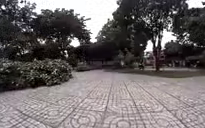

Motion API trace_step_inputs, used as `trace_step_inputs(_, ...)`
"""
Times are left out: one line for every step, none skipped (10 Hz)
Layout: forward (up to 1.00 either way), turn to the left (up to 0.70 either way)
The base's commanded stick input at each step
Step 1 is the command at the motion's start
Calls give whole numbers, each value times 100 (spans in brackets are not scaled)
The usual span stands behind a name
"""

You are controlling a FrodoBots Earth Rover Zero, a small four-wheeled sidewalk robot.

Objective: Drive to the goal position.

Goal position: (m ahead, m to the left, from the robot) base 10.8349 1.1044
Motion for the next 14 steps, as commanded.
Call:
trace_step_inputs(70,0)
trace_step_inputs(70,0)
trace_step_inputs(70,0)
trace_step_inputs(70,0)
trace_step_inputs(70,0)
trace_step_inputs(70,0)
trace_step_inputs(70,0)
trace_step_inputs(70,0)
trace_step_inputs(70,0)
trace_step_inputs(70,0)
trace_step_inputs(70,0)
trace_step_inputs(70,0)
trace_step_inputs(70,0)
trace_step_inputs(70,0)
